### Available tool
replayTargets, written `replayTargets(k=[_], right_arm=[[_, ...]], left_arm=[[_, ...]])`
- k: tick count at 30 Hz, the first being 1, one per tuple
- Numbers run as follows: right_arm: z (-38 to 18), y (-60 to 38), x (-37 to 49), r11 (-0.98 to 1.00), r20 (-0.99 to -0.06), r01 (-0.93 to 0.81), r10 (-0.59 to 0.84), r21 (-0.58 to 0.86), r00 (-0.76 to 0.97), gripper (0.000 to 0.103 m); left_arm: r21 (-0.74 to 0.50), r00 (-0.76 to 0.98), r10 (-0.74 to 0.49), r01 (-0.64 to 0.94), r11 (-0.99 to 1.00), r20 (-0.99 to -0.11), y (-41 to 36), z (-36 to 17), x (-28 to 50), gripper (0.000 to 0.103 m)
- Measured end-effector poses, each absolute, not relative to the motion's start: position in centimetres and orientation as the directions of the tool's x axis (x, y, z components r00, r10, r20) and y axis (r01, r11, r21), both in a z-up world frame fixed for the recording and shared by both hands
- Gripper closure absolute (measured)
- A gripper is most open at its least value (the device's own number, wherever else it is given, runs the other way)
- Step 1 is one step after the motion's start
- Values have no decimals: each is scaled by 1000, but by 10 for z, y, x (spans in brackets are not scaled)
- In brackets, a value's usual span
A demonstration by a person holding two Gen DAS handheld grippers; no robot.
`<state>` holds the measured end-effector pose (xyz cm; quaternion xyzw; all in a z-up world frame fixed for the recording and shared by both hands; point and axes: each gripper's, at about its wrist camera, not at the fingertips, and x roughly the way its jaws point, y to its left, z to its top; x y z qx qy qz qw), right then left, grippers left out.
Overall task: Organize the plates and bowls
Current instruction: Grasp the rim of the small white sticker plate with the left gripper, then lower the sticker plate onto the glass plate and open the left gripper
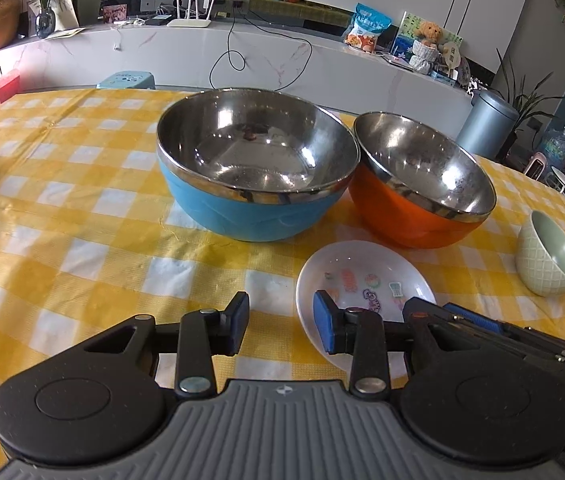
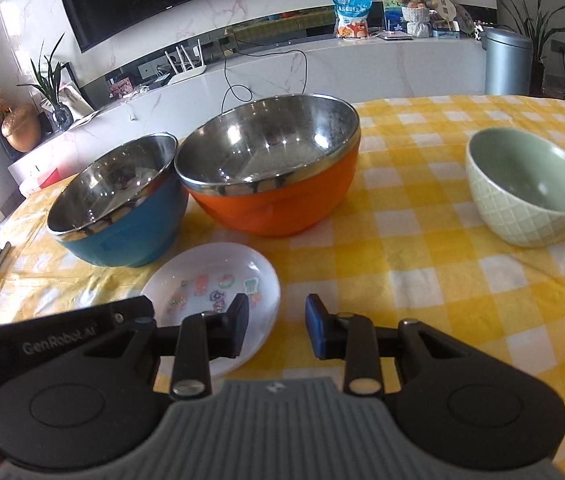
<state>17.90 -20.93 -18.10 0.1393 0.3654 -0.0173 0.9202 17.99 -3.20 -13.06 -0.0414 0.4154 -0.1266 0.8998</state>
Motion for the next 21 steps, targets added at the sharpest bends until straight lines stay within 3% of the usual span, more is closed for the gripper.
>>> replayTargets(k=[7, 10, 21], right_arm=[[-183, -207, 182, 965, -668, 128, 61, 230, 741, 97], [-183, -206, 183, 964, -668, 126, 66, 235, 741, 100], [-165, -203, 164, 962, -646, 121, 69, 246, 760, 101]], left_arm=[[-177, 623, -277, 218, 960, -732, -36, -131, 180, 89], [-174, 618, -281, 229, 958, -734, -39, -129, 179, 97], [-170, 645, -283, 233, 957, -710, -37, -105, 160, 98]])
